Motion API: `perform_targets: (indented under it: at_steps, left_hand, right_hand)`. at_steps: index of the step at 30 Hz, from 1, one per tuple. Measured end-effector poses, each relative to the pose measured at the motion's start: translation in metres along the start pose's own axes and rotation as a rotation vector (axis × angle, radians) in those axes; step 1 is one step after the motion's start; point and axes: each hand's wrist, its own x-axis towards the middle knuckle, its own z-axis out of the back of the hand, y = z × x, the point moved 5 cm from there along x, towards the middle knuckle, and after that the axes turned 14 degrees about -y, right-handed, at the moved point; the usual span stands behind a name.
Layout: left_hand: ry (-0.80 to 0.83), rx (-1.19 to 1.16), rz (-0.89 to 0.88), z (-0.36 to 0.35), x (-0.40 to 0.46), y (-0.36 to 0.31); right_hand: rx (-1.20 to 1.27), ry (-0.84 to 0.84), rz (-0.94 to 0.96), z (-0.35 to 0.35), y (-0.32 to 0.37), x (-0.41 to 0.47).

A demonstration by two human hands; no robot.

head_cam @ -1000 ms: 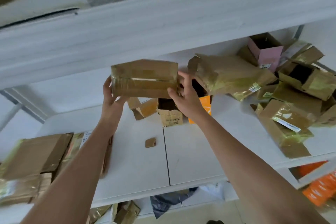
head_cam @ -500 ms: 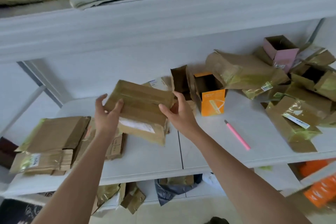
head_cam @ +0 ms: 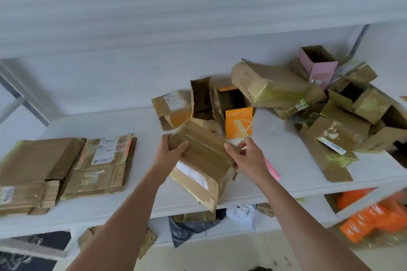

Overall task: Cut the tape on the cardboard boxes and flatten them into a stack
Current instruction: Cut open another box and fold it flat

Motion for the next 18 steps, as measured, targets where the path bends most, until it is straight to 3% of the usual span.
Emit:
perform_targets:
  at_steps: [6, 12, 16, 18]
  left_hand:
    - [-0.001, -0.054, 0.005, -0.040, -0.001, -0.011]
    - [-0.047, -0.082, 0.060, -0.062, 0.007, -0.016]
    - [-0.040, -0.129, 0.163, -0.065, 0.013, -0.009]
    - [-0.036, -0.134, 0.170, -0.065, 0.014, -0.008]
  right_hand:
    - [-0.021, 0.075, -0.078, 0.030, -0.014, 0.030]
    - [-0.046, 0.271, -0.112, 0.031, -0.016, 0.055]
    - [0.036, 0.498, -0.158, 0.030, -0.027, 0.068]
    - [0.083, 0.385, -0.140, 0.034, -0.041, 0.084]
